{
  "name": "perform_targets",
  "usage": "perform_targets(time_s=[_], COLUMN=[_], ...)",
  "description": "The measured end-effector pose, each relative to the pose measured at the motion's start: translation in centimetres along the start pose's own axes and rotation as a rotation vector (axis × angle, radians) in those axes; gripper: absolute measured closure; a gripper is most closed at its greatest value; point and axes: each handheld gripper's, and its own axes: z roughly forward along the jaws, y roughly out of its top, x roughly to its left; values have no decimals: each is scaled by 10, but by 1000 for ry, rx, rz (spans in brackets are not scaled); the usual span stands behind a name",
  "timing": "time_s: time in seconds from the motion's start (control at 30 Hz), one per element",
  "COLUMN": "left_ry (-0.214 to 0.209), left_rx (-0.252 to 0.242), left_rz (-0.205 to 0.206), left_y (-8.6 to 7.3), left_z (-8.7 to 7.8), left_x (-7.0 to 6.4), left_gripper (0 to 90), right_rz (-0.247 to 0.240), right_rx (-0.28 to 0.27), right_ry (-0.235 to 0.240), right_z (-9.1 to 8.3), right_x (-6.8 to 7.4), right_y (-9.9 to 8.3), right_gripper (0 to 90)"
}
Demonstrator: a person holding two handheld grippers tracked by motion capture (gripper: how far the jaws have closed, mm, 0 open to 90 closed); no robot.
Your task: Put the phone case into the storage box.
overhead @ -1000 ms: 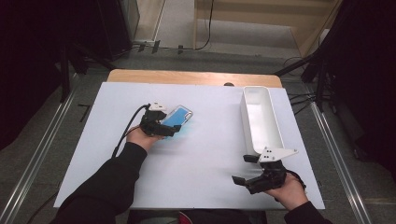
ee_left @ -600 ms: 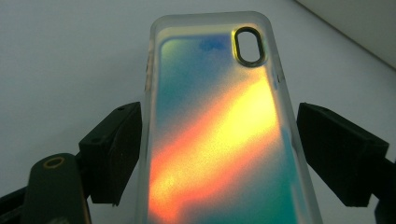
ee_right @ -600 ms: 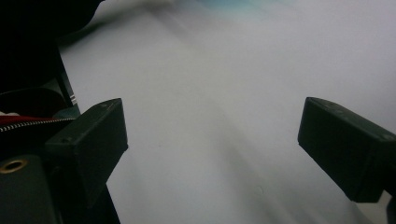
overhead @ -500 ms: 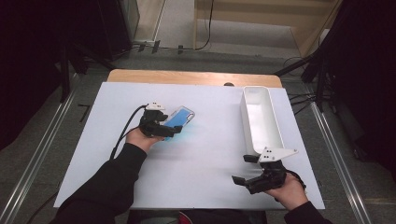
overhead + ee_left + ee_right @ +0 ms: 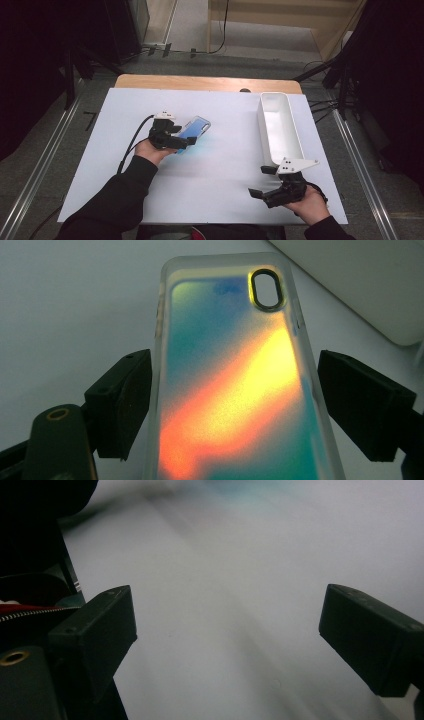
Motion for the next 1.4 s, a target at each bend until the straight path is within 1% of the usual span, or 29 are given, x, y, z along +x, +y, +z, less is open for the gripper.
perform_targets(time_s=[0.07,0.23,0.3,0.4,0.43,0.53,0.57,0.63,0.7,0.77,0.83,0.9,0.93,0.97,1.0,1.07,1.1,1.13,1.17,1.2,1.27,1.33,1.37,1.4], left_ry=[-3,-14,-25,-29,-32,-34,-31,-34,-40,-36,-38,-30,-27,-27,-20,-22,-22,-19,-19,-11,-4,0,-1,-13], left_rx=[-1,9,4,2,-7,-9,-7,-8,-17,-12,-23,-36,-37,-37,-56,-65,-65,-71,-71,-81,-83,-94,-97,-100], left_rz=[-7,-8,-13,-17,-23,-34,-30,-33,-43,-45,-56,-65,-60,-60,-69,-86,-86,-95,-95,-89,-84,-89,-99,-94], left_y=[-1,-2,-4,-5,-6,-8,-9,-10,-12,-13,-15,-16,-16,-16,-18,-21,-21,-22,-22,-23,-23,-25,-25,-27], left_z=[-1,-2,-2,-3,-4,-5,-5,-5,-5,-5,-6,-7,-7,-7,-9,-9,-9,-10,-10,-10,-10,-10,-10,-9], left_x=[-1,-6,-8,-11,-13,-16,-17,-19,-21,-23,-24,-25,-26,-26,-27,-28,-28,-29,-29,-30,-31,-33,-34,-34], left_gripper=[166,166,166,166,166,166,166,166,166,166,166,166,166,166,166,166,166,166,166,166,166,166,166,166], right_rz=[-1,2,3,1,5,1,1,0,0,-2,3,6,5,3,1,12,12,5,5,15,22,26,37,38], right_rx=[1,4,4,0,2,3,3,0,-1,1,0,-4,1,5,5,0,0,-3,-3,-2,-8,-13,-18,-23], right_ry=[-1,4,4,4,8,4,4,3,2,1,1,2,-2,0,2,3,3,6,6,9,4,2,-14,-24], right_z=[0,0,0,1,1,1,1,1,2,2,2,2,2,2,2,3,3,4,4,5,5,5,6,5], right_x=[0,1,1,1,1,2,2,3,3,4,4,5,5,5,5,6,6,7,7,8,9,9,10,10], right_y=[0,0,0,1,1,1,1,1,2,2,3,3,4,4,4,5,5,6,6,6,8,8,10,11], right_gripper=[71,71,71,71,71,71,71,71,71,71,71,71,78,120,128,128,128,128,128,128,128,129,129,129])
